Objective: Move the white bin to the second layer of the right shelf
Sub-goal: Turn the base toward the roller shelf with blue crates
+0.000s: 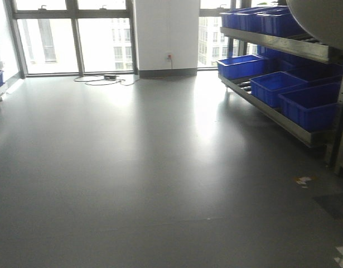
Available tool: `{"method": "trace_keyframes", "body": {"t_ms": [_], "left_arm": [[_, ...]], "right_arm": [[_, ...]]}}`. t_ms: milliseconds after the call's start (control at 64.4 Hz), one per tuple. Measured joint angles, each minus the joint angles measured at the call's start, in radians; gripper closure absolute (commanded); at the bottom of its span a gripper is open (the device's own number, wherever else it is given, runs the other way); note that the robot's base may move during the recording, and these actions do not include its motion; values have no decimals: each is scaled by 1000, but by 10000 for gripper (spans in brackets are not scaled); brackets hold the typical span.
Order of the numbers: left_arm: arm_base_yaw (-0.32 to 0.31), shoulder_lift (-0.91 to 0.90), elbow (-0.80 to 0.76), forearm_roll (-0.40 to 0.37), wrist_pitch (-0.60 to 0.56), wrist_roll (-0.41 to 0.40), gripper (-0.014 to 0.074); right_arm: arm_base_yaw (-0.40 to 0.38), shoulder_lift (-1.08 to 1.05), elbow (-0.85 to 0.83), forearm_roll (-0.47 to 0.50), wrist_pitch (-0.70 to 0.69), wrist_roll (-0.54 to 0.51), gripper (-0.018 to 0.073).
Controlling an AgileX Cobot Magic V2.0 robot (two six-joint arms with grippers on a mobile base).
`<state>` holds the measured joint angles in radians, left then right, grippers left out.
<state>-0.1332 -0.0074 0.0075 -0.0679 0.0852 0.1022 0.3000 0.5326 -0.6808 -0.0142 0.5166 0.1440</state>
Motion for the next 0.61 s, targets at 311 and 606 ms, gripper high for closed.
{"method": "trace_keyframes", "body": {"t_ms": [311,606], "left_arm": [[0,0,0,0,0,0,512],[0,0,0,0,0,0,512]], "right_arm": [[0,0,0,0,0,0,510],[0,0,0,0,0,0,510]]}}
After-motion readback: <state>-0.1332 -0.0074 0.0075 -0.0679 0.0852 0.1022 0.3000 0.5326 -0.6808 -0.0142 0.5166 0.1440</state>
